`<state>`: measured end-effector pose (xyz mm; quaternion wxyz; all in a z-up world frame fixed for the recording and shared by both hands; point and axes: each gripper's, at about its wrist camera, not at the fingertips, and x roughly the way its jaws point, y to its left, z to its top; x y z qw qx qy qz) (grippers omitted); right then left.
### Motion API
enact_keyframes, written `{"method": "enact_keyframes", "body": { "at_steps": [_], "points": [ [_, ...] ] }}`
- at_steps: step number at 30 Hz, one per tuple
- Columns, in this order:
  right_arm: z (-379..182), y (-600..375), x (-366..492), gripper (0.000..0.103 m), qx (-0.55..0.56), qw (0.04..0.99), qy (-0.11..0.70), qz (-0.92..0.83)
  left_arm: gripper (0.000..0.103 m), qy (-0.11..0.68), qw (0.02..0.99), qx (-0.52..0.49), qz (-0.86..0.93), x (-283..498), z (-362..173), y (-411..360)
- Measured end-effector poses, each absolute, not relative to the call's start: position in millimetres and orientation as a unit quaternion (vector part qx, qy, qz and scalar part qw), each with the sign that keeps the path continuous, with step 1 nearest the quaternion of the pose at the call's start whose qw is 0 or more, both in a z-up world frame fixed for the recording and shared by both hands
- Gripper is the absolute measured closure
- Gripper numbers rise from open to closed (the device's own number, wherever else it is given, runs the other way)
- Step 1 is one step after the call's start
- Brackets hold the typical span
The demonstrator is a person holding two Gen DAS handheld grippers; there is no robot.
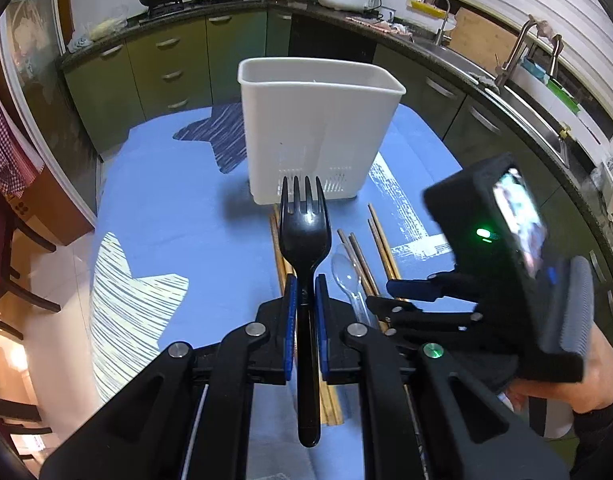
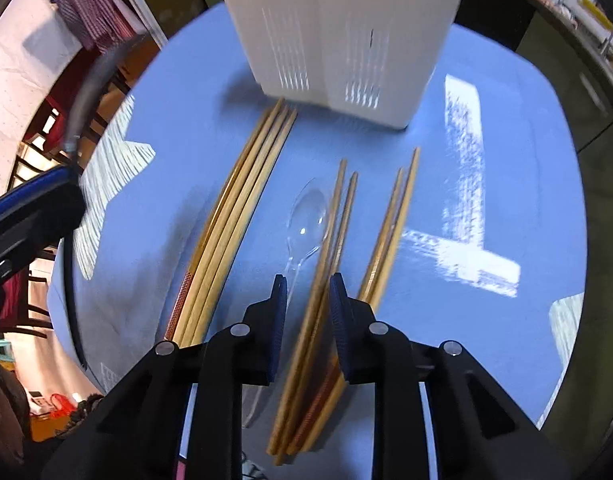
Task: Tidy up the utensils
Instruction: 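Carry the fork to the white basket with the left tool while the right tool grasps the clear spoon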
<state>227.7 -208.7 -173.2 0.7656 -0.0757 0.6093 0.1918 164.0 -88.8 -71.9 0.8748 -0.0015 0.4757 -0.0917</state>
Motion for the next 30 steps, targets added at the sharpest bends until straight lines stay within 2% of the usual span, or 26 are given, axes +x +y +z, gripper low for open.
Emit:
{"method": "enact_keyframes", "body": {
  "at_steps": [13, 17, 18, 24, 30],
  "points": [
    [-194, -188, 241, 0.080, -0.063, 0.735, 0.654, 0.166, 0.094, 0.463, 0.881, -0.001, -0.095, 157, -74, -69],
    [-202, -180, 242, 0.093, -0.076, 0.736, 0.654, 0.157, 0.094, 0.459, 0.883, 0.002, -0.094, 157, -73, -70],
    [-203, -179, 242, 0.093, -0.074, 0.737, 0.653, 0.158, 0.094, 0.458, 0.884, 0.003, -0.094, 158, -73, -70],
    [-184, -191, 231, 0.093, -0.034, 0.764, 0.612, 0.203, 0.094, 0.429, 0.898, -0.008, -0.097, 163, -45, -64],
    [-139, -234, 203, 0.093, 0.041, 0.811, 0.526, 0.254, 0.094, 0.330, 0.938, -0.016, -0.102, 186, 20, -65]
  ]
}}
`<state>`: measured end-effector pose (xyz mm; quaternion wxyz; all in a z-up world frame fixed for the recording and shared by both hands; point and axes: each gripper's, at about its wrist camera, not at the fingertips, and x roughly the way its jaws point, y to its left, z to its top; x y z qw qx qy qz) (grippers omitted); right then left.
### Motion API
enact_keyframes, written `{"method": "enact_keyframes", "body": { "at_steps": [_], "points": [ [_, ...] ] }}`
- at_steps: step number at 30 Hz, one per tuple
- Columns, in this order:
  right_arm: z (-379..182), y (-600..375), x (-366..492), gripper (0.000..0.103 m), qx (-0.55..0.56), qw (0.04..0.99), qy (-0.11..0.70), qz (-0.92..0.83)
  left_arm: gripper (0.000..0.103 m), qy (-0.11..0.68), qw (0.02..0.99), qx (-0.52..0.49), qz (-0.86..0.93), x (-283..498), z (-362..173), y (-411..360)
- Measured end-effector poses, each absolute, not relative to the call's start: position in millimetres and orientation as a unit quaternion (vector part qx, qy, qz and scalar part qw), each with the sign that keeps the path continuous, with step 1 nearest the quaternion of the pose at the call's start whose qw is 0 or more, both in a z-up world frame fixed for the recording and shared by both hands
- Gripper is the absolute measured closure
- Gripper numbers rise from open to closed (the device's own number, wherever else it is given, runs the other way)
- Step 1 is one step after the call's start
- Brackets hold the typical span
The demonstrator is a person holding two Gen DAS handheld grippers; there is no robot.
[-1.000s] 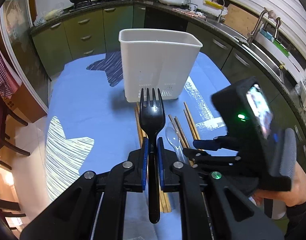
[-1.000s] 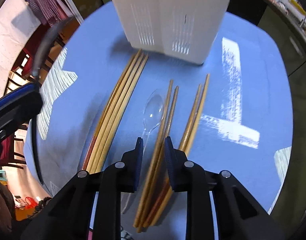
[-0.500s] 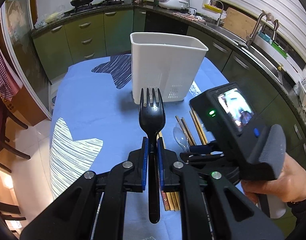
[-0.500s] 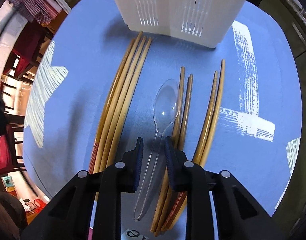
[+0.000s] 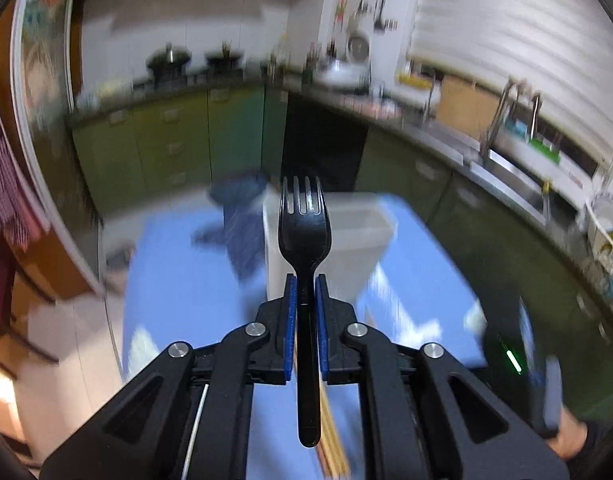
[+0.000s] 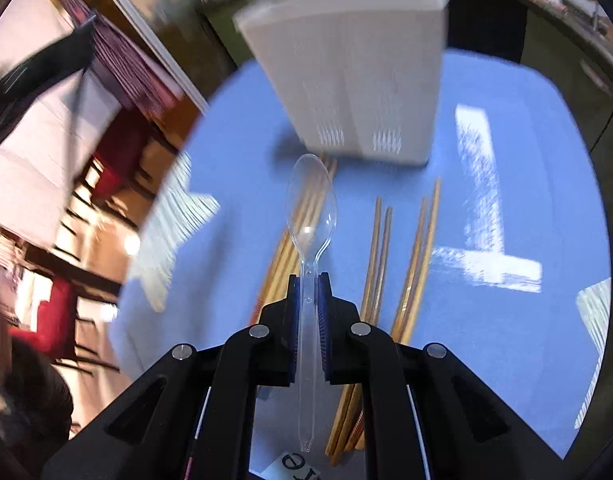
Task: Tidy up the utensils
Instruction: 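Carry the fork to the white basket with the left tool while the right tool grasps the clear spoon, then open the left tool to drop the fork in the basket while the right tool drops the spoon in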
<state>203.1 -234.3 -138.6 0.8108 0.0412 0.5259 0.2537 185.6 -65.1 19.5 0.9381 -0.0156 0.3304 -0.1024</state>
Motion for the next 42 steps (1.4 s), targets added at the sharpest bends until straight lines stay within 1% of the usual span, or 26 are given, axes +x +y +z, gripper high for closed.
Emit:
{"method": "enact_keyframes", "body": {
  "at_steps": [4, 7, 11, 15, 22, 23, 25, 27, 30, 33, 35, 40, 42],
  "points": [
    [-117, -267, 180, 0.093, 0.062, 0.843, 0.468, 0.259, 0.094, 0.262, 0.958, -0.028, -0.110, 220, 42, -75],
    [-114, -279, 171, 0.093, 0.077, 0.849, 0.452, 0.261, 0.094, 0.227, 0.968, -0.034, -0.104, 252, 39, -84],
    [-110, -295, 164, 0.093, 0.093, 0.856, 0.438, 0.260, 0.094, 0.207, 0.973, -0.044, -0.097, 293, 25, -91],
    [-99, -309, 152, 0.093, 0.107, 0.866, 0.417, 0.255, 0.094, 0.187, 0.979, -0.029, -0.077, 314, 13, -95],
    [-70, -321, 150, 0.093, 0.108, 0.883, 0.377, 0.257, 0.093, 0.213, 0.975, -0.012, -0.069, 319, -25, -100],
    [-66, -321, 151, 0.093, 0.107, 0.885, 0.373, 0.256, 0.091, 0.218, 0.973, -0.008, -0.069, 319, -30, -100],
    [-50, -320, 155, 0.093, 0.104, 0.894, 0.354, 0.253, 0.073, 0.226, 0.971, -0.008, -0.076, 315, -35, -98],
    [-34, -319, 159, 0.093, 0.102, 0.903, 0.333, 0.251, 0.067, 0.224, 0.971, -0.010, -0.080, 305, -37, -94],
    [-6, -317, 172, 0.093, 0.100, 0.921, 0.291, 0.238, 0.066, 0.214, 0.973, -0.018, -0.085, 291, -28, -85],
    [21, -313, 194, 0.093, 0.098, 0.943, 0.236, 0.211, 0.059, 0.198, 0.976, -0.024, -0.084, 270, -12, -76],
    [34, -307, 215, 0.093, 0.106, 0.952, 0.205, 0.200, 0.057, 0.192, 0.977, -0.023, -0.085, 256, -5, -72],
    [46, -287, 270, 0.093, 0.110, 0.970, 0.145, 0.164, 0.057, 0.183, 0.980, -0.005, -0.084, 218, 8, -61],
    [40, -274, 293, 0.093, 0.096, 0.975, 0.138, 0.145, 0.057, 0.182, 0.980, 0.002, -0.085, 207, 10, -59]
  ]
}}
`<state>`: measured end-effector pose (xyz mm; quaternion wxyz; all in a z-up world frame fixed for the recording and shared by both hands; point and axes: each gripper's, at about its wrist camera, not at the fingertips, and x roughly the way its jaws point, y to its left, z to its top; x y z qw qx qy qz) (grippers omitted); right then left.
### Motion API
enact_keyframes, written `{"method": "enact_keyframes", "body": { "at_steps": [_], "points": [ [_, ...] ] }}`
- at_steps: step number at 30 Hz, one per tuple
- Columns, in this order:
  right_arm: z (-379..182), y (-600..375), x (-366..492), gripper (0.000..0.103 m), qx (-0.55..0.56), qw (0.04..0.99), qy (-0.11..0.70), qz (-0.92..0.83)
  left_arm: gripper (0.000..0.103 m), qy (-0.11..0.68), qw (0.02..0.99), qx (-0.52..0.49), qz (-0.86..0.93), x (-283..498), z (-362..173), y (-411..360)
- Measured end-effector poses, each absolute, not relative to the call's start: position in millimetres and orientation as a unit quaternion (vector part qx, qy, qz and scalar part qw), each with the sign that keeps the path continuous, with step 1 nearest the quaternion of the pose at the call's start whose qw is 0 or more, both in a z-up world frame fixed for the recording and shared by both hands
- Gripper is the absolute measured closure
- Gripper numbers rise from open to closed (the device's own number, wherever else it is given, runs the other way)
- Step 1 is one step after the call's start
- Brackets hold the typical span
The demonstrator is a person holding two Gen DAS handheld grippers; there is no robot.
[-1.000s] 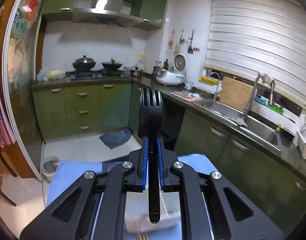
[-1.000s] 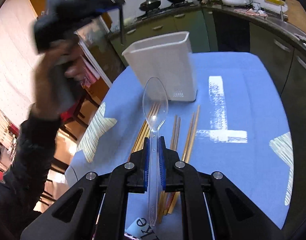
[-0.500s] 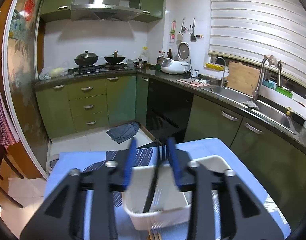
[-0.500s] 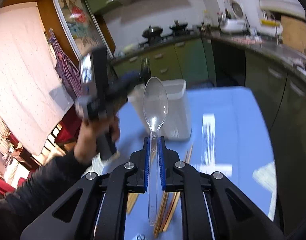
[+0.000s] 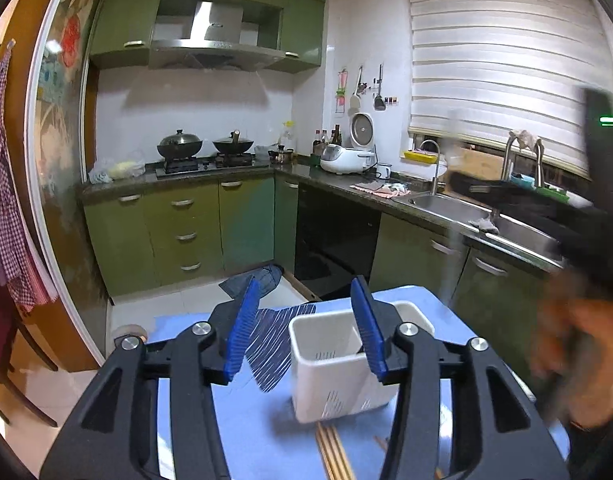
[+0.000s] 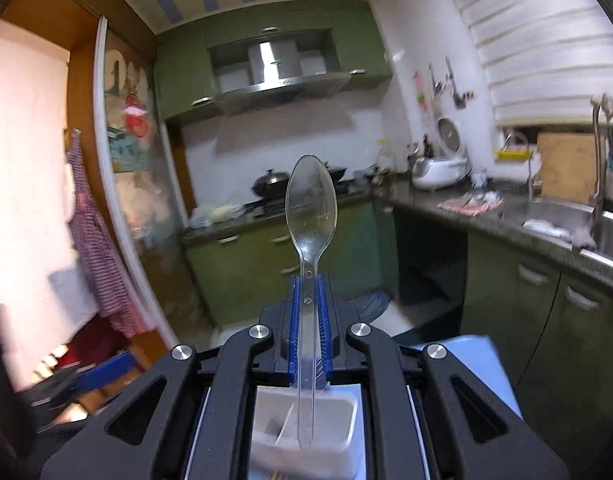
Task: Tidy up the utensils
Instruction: 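Open the left tool to drop the fork in the basket while the right tool drops the spoon in, then grasp a wooden chopstick with the left tool while the right tool grasps another chopstick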
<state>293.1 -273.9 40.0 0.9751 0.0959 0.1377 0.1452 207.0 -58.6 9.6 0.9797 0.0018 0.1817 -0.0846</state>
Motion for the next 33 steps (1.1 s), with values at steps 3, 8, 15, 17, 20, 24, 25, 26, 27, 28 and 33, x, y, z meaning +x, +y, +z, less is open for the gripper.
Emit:
{"method": "enact_keyframes", "body": {
  "at_steps": [3, 8, 15, 17, 20, 24, 25, 26, 27, 28, 33],
  "points": [
    [21, -256, 326, 0.093, 0.081, 0.975, 0.156, 0.134, 0.055, 0.182, 0.980, 0.014, -0.086, 193, 10, -56],
    [-18, -249, 339, 0.093, 0.064, 0.973, 0.183, 0.129, 0.054, 0.201, 0.975, 0.013, -0.094, 185, 2, -54],
    [-47, -258, 313, 0.075, 0.043, 0.965, 0.214, 0.143, 0.054, 0.280, 0.954, 0.013, -0.105, 190, -26, -62],
    [-49, -259, 306, 0.075, 0.035, 0.965, 0.217, 0.145, 0.054, 0.300, 0.948, 0.012, -0.101, 191, -33, -64],
    [-46, -265, 292, 0.075, 0.037, 0.965, 0.216, 0.144, 0.054, 0.332, 0.938, 0.007, -0.096, 190, -45, -65],
    [-38, -279, 262, 0.075, 0.052, 0.965, 0.214, 0.143, 0.054, 0.394, 0.915, 0.005, -0.082, 197, -67, -67],
    [-38, -281, 255, 0.075, 0.054, 0.964, 0.217, 0.143, 0.054, 0.416, 0.906, 0.003, -0.082, 201, -75, -68],
    [-39, -285, 246, 0.075, 0.055, 0.962, 0.226, 0.144, 0.054, 0.431, 0.898, 0.000, -0.083, 204, -82, -68],
    [-41, -289, 240, 0.075, 0.053, 0.959, 0.237, 0.143, 0.054, 0.455, 0.887, -0.005, -0.084, 210, -91, -68],
    [-45, -292, 233, 0.075, 0.053, 0.956, 0.249, 0.143, 0.056, 0.474, 0.877, -0.010, -0.084, 215, -99, -69],
    [-71, -316, 205, 0.067, 0.052, 0.943, 0.299, 0.140, 0.065, 0.541, 0.837, -0.021, -0.080, 233, -137, -74]
  ]
}}
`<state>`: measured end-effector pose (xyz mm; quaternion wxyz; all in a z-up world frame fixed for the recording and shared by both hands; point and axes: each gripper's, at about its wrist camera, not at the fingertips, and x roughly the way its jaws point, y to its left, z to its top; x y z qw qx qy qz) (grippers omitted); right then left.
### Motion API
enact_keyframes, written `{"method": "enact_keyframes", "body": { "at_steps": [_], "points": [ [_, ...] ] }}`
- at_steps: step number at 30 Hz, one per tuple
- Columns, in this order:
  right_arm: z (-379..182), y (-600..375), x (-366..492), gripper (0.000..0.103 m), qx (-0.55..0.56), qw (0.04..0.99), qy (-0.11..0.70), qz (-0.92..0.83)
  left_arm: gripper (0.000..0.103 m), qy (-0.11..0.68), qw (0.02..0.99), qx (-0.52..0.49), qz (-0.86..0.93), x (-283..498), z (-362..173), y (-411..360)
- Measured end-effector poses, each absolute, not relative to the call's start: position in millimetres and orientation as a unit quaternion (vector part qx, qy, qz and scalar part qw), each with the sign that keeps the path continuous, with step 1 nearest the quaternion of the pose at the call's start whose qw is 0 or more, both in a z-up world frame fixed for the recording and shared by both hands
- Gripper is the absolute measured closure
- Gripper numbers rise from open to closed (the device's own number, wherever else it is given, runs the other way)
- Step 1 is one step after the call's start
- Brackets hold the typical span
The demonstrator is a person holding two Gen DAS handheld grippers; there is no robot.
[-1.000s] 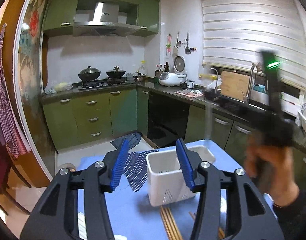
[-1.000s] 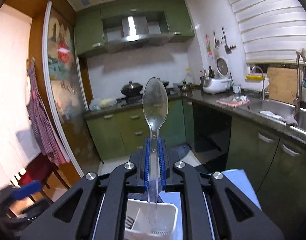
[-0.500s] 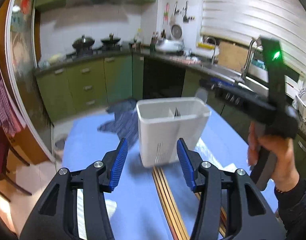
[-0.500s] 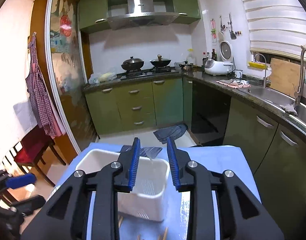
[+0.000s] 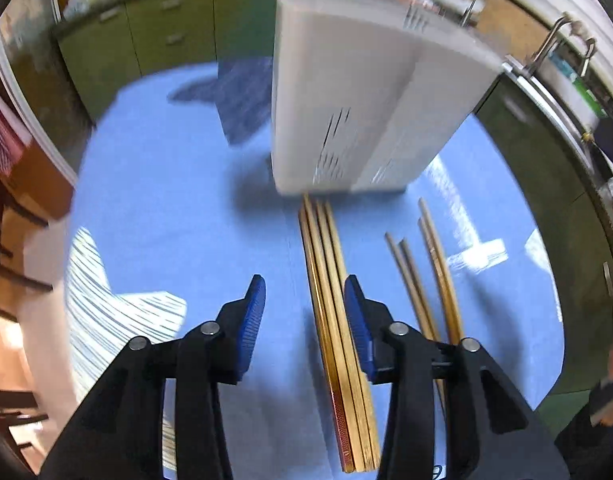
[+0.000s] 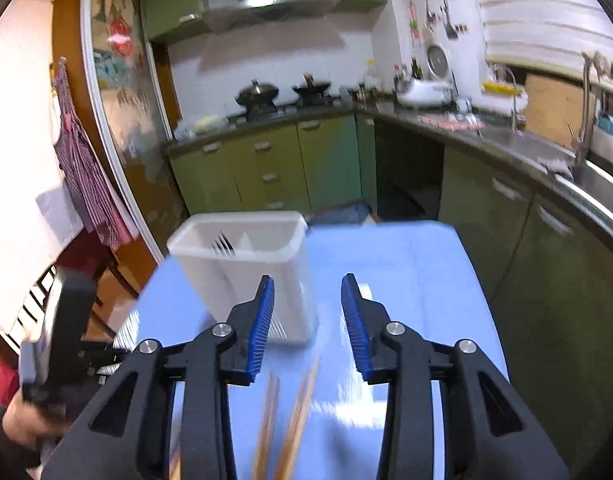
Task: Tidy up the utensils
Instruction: 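Grasp a wooden chopstick with the left tool while the right tool grasps another chopstick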
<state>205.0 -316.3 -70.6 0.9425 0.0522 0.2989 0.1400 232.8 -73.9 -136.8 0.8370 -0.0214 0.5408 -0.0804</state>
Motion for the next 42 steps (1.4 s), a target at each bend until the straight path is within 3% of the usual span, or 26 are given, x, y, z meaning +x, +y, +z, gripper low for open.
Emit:
{"method": "enact_keyframes", "body": {
  "at_steps": [2, 5, 15, 24, 32, 38, 42],
  "points": [
    [-83, -326, 197, 0.067, 0.054, 0.938, 0.314, 0.137, 0.066, 0.556, 0.827, -0.023, -0.076, 239, -148, -76],
    [-97, -340, 190, 0.067, 0.054, 0.934, 0.328, 0.127, 0.077, 0.565, 0.821, -0.016, -0.074, 244, -157, -83],
    [-115, -354, 191, 0.067, 0.056, 0.923, 0.359, 0.128, 0.083, 0.589, 0.806, 0.005, -0.054, 256, -174, -89],
    [-119, -339, 202, 0.067, 0.036, 0.914, 0.384, 0.125, 0.094, 0.593, 0.803, 0.031, -0.048, 262, -180, -93],
    [-158, -309, 227, 0.068, 0.004, 0.874, 0.467, 0.136, 0.097, 0.560, 0.827, 0.020, -0.051, 252, -161, -76],
    [-194, -288, 245, 0.091, -0.012, 0.840, 0.525, 0.139, 0.097, 0.514, 0.856, 0.019, -0.057, 233, -125, -65],
    [-206, -283, 256, 0.092, -0.007, 0.826, 0.547, 0.140, 0.097, 0.487, 0.871, 0.021, -0.063, 219, -106, -60]
  ]
}}
